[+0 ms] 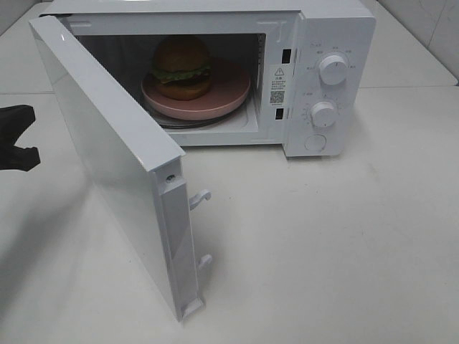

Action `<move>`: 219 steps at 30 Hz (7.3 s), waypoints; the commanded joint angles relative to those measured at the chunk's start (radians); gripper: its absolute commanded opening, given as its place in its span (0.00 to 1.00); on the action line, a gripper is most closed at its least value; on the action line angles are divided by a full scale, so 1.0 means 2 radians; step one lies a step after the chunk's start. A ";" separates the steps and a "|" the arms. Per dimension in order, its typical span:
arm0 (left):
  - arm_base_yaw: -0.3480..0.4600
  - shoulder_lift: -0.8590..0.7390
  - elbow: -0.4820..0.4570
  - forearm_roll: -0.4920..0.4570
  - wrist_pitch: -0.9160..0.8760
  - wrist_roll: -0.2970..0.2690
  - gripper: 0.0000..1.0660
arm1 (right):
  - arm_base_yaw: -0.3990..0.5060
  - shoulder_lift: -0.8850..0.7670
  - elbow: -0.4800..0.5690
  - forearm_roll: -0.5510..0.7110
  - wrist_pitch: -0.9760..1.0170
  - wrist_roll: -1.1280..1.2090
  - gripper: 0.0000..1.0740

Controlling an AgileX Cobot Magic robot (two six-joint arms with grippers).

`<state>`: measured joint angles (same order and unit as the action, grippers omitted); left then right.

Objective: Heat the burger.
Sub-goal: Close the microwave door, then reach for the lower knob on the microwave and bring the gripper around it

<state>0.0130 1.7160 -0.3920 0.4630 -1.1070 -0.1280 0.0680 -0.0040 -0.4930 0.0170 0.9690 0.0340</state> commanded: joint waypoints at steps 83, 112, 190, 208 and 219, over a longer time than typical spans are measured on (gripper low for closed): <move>-0.266 0.194 -0.371 -0.107 0.175 -0.027 0.00 | -0.003 -0.013 0.001 0.002 -0.005 0.001 0.63; -0.328 0.198 -0.446 -0.078 0.230 -0.064 0.00 | -0.003 -0.013 0.001 0.002 -0.005 0.002 0.63; -0.016 -0.313 -0.199 -0.310 1.055 0.095 0.94 | -0.003 -0.013 0.001 0.002 -0.005 0.002 0.62; -0.016 -0.641 -0.051 -0.257 0.960 0.094 0.94 | -0.003 -0.013 0.001 0.003 -0.005 0.002 0.62; -0.016 -0.754 -0.074 -0.261 1.021 0.092 0.94 | -0.003 -0.013 0.001 0.003 -0.005 0.002 0.62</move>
<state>-0.0220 0.2250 -0.5280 -0.0540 0.9130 0.0590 0.0680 -0.0040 -0.4930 0.0170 0.9690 0.0360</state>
